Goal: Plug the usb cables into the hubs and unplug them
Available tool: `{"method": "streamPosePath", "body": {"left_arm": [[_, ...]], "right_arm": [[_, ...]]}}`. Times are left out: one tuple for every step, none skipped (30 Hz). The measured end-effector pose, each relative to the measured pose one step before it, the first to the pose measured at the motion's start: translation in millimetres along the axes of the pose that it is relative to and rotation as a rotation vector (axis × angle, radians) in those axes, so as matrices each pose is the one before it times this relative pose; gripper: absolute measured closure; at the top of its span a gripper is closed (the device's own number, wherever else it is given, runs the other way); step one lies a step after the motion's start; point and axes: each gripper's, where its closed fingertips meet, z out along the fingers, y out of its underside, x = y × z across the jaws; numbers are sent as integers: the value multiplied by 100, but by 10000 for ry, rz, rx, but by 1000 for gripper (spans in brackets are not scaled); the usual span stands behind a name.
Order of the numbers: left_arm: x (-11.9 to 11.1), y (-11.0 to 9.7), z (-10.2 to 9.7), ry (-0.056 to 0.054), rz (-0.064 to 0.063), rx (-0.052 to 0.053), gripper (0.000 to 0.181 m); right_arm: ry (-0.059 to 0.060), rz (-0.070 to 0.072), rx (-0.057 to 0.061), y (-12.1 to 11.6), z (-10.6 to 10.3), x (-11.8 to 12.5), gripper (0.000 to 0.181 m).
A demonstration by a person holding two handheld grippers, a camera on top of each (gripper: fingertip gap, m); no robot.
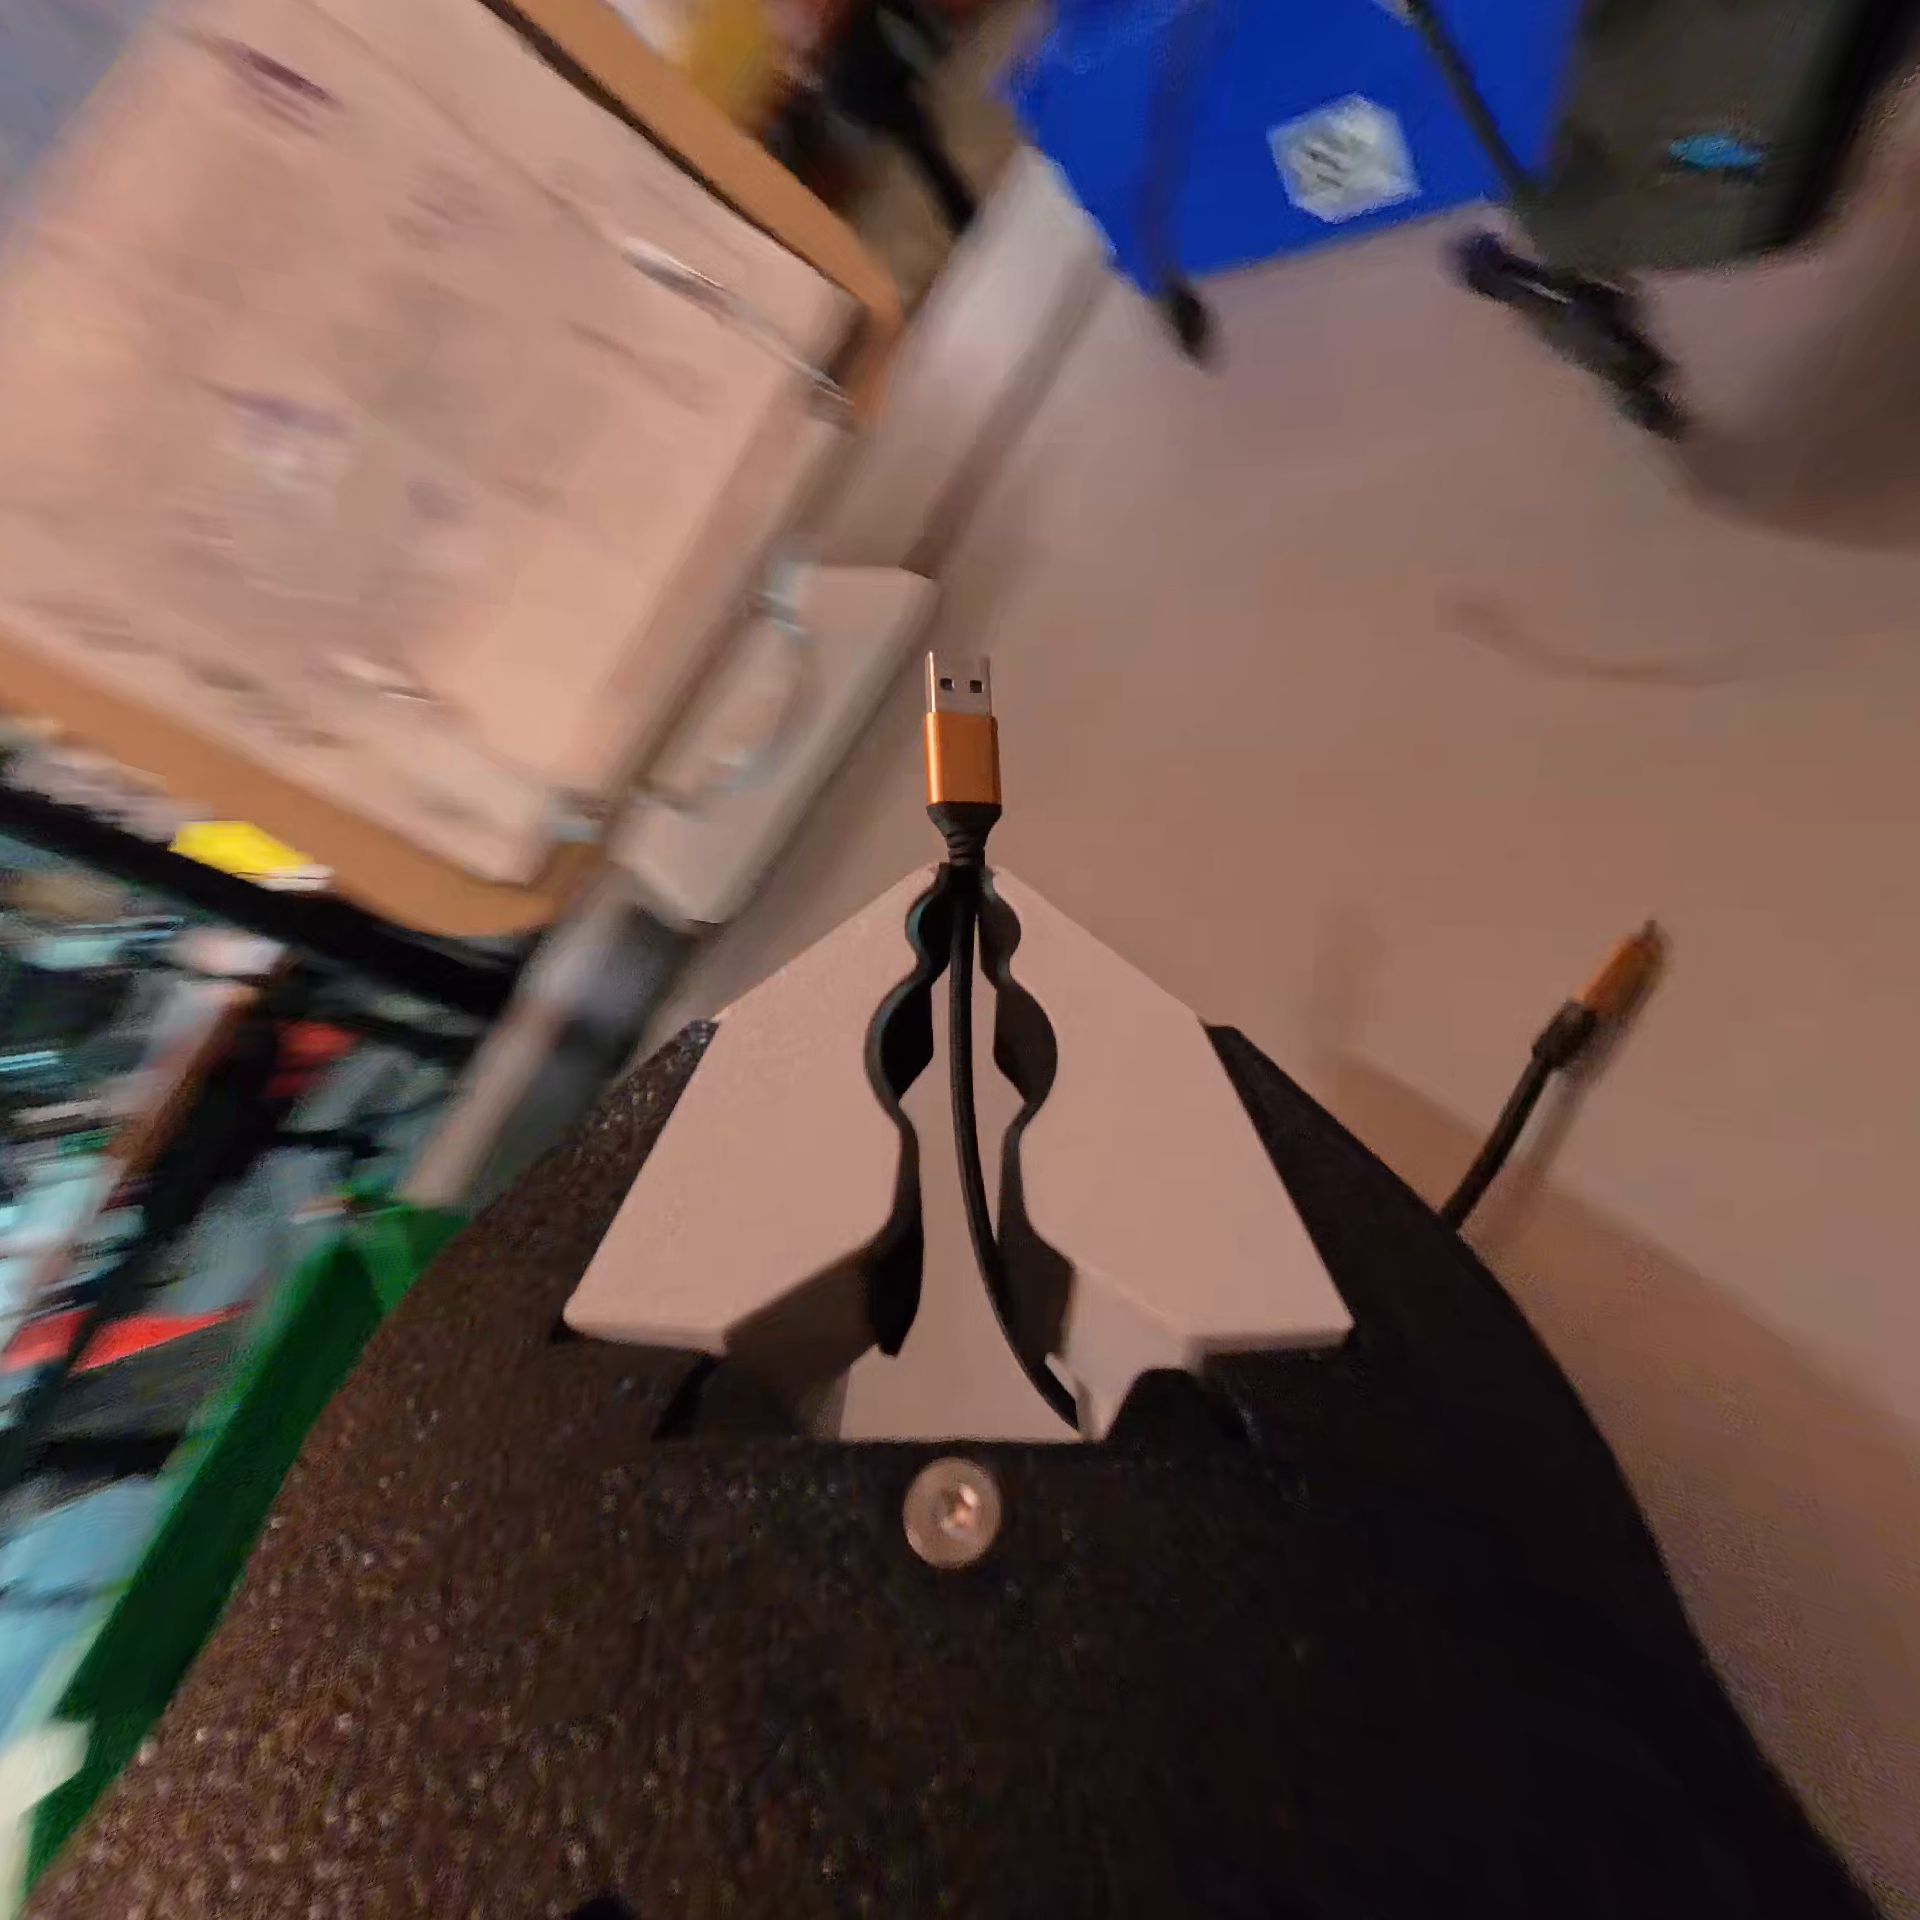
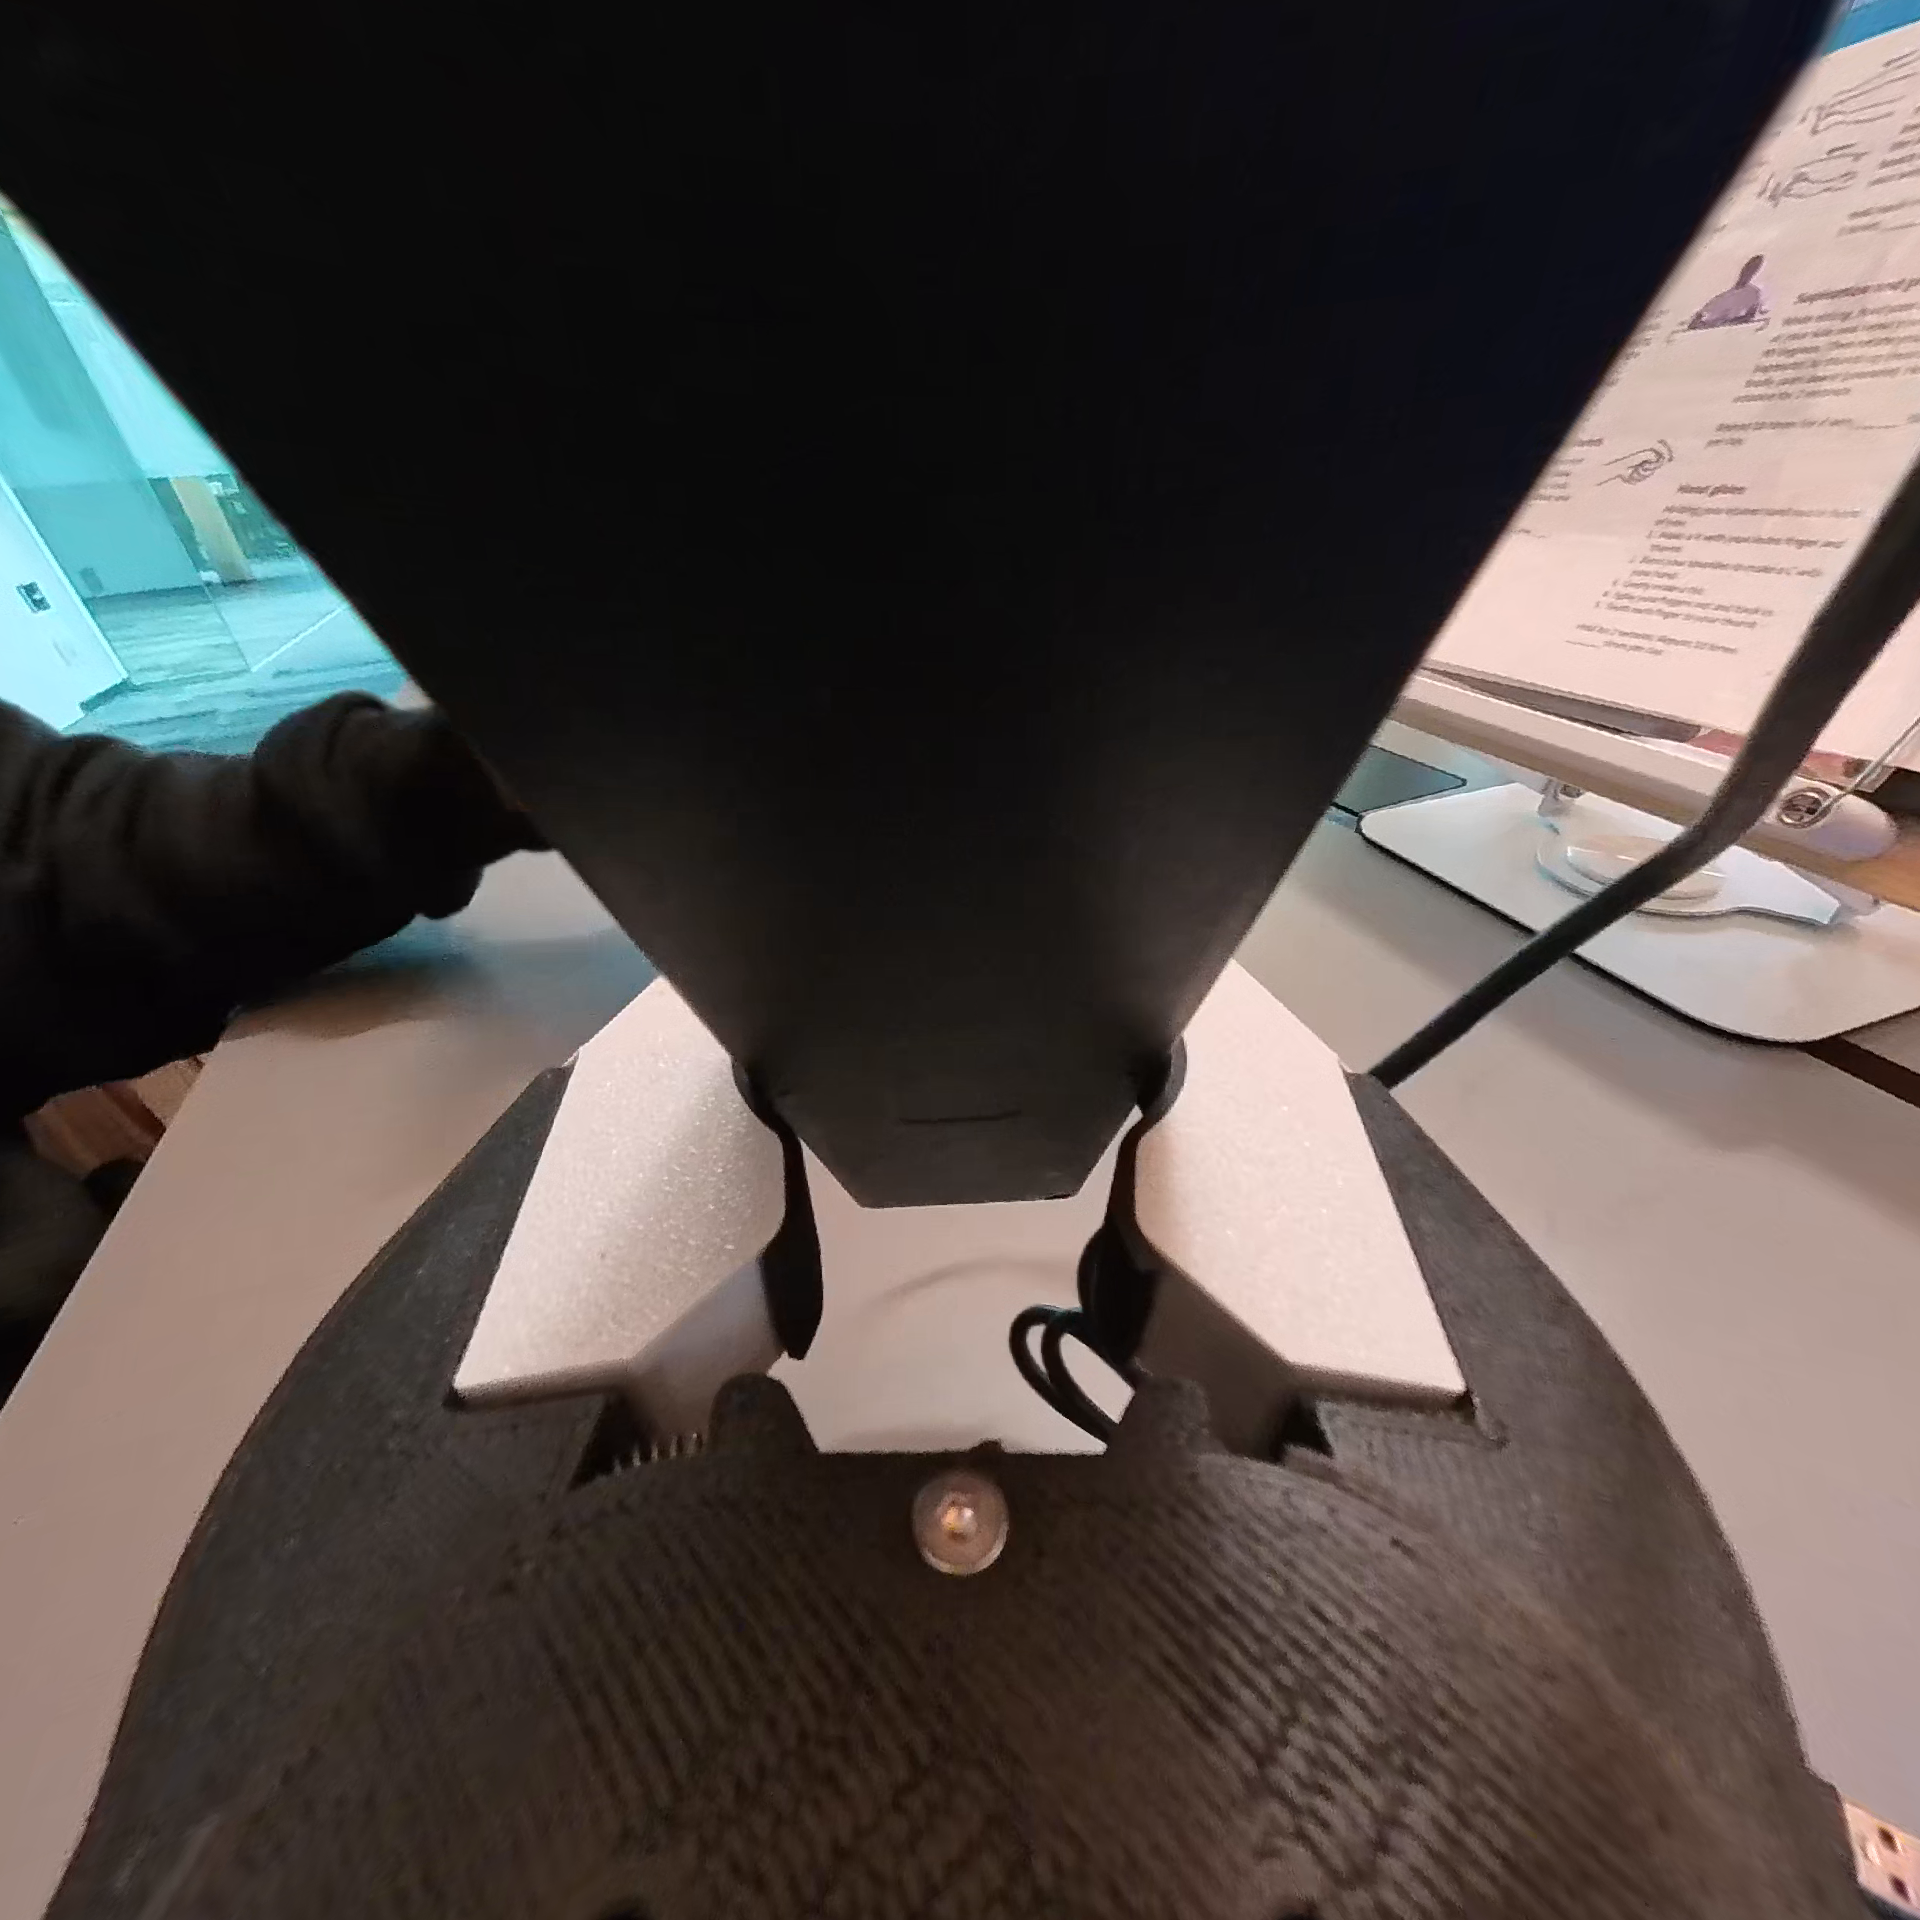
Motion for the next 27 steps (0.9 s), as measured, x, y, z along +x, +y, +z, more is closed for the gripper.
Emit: {"method": "streamPosePath", "body": {"left_arm": [[-2305, -1119, -865, -1383, 199, 529, 179], [-1571, -1262, -760, -995, 341, 621, 179], [-588, -1262, -605, -490, 539, 657, 180], [113, -1013, -474, -221, 740, 514, 180], [402, -616, -433, -202, 829, 238, 180], [813, -461, -429, -47, 785, 97, 180], [1438, -538, -444, 317, 687, 131, 180], [1921, -607, -422, 621, 462, 146, 180], [2135, -475, -368, 795, 255, 18, 180], [2155, -313, -300, 863, 156, -89, 180], [1955, -207, -201, 831, 1, -108, 180], [1649, -129, -83, 709, -186, -93, 180], [1698, -18, 64, 852, -306, -103, 181], [1656, 142, 253, 919, -360, -162, 181], [1103, 307, 386, 610, -247, -199, 181], [400, 363, 460, 158, -84, -152, 181], [520, 445, 502, 312, -112, -180, 179], [437, 468, 460, 369, -339, -241, 165], [63, 177, 353, 182, -536, -77, 160], [244, -33, 231, 369, -624, 16, 162], [105, -290, 140, 303, -689, 81, 162], [189, -645, 44, 294, -576, 220, 162], [434, -792, 8, 348, -378, 294, 162], [255, -617, 102, 162, -242, 167, 163], [128, -329, 166, 37, -52, 32, 162], [236, -66, 206, 90, 115, -69, 161], [29, 60, 229, -63, 110, -96, 159]], "right_arm": [[56, -42, 4, -32, 41, 40, 120], [15, -22, -24, 34, 15, 20, 120], [12, -6, -19, 36, 6, 24, 120], [45, -6, -4, 35, -13, 78, 120], [26, 1, -12, 25, -31, 63, 120], [36, -15, -2, -17, -31, 57, 120], [53, -29, 10, -32, -51, 67, 120], [14, -14, 14, -39, -40, 23, 120], [-20, 17, 16, -14, -32, -3, 120], [-8, 20, -2, 21, -25, 14, 120], [14, -3, -42, 78, -11, 35, 120], [20, -29, -72, 100, 11, 35, 120], [-1, -37, -48, 58, 31, -19, 120], [-42, -6, -7, 0, 58, -89, 120], [-54, 9, -1, -10, 71, -105, 120], [4, -18, -8, 2, 70, -35, 120], [-24, -23, -44, 51, 65, -68, 120], [-32, -34, -47, 76, 47, -102, 120], [23, -47, -25, 36, 23, -20, 120], [15, -15, -26, 26, 15, -6, 120], [-21, 5, -11, 15, -9, -23, 120], [8, 17, 18, -5, -21, 36, 120], [2, 33, 5, 12, -14, 48, 120], [-22, 24, -12, 25, 7, -5, 120], [-1, -9, -14, 29, 12, -2, 120], [-8, -16, -26, 26, 16, -36, 120], [-22, -15, -25, 25, 15, -47, 120]]}}
